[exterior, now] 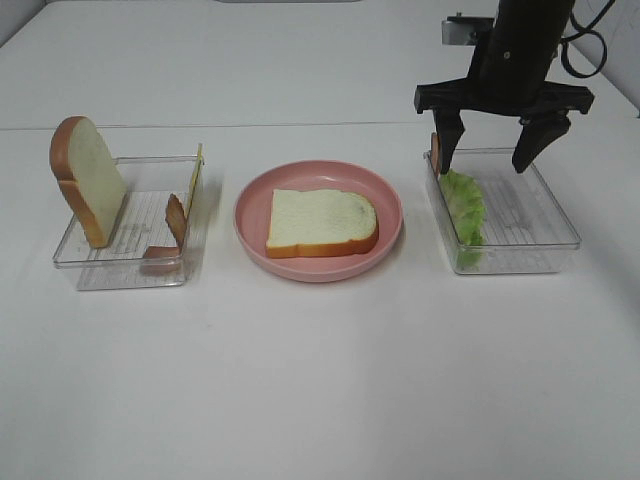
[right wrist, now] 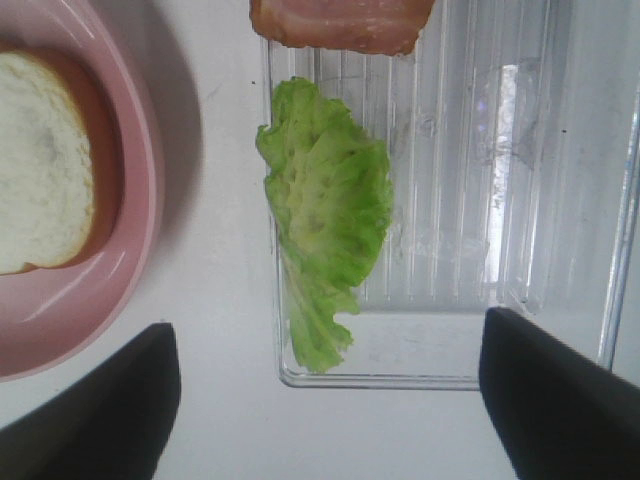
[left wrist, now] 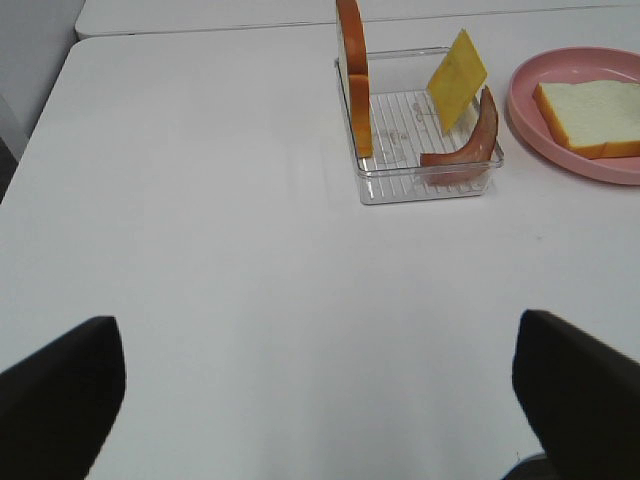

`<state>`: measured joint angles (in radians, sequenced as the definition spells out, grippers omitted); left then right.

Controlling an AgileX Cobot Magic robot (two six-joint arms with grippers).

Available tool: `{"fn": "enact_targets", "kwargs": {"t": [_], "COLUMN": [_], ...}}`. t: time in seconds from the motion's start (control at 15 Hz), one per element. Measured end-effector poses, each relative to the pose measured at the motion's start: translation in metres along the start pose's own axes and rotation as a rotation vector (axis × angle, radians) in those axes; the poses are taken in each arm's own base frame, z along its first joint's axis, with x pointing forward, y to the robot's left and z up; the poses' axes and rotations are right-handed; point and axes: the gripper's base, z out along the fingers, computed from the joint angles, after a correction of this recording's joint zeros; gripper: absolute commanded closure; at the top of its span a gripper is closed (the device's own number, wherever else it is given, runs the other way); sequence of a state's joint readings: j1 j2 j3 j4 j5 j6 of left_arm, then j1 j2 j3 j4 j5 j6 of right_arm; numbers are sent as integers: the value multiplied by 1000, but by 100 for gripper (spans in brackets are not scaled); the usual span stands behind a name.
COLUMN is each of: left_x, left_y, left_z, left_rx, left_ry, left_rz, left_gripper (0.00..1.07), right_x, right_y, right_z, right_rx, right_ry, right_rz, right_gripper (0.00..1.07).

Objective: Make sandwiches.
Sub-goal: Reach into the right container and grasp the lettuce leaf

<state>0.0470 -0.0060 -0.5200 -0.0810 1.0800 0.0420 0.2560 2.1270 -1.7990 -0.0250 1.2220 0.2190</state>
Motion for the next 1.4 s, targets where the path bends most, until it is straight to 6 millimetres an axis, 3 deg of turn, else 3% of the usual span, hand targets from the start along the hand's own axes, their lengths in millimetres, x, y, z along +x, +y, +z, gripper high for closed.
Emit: {"fn": "enact_targets", "kwargs": {"t": [0.07,0.33,0.87,1.0,1.07,1.2,1.4], "left_x": [0,0,0,0,0,0,0], "left_y": [0,0,0,0,0,0,0], "left_z": [0,0,0,0,0,0,0], "left_rx": [0,0,0,0,0,0,0], "left_ry": [0,0,0,0,0,0,0], "left_rz": [0,0,0,0,0,0,0], "left_gripper": [9,9,9,9,9,9,9], "right_x": [-2,-5,-14,-15,-15,-14,-15], "right_y": [1,3,9,9,9,9,7], "right_z": [14,33,59,59,59,59,60], "right_rx": [5,9,-40,-43,-43,-42,-15], "right_ry": [32,71,58,49,49,51,52], "right_rz": [-2,-17,-33,-35,-35,-35,-45], "right_gripper": [28,28,28,43,57,74,77]}}
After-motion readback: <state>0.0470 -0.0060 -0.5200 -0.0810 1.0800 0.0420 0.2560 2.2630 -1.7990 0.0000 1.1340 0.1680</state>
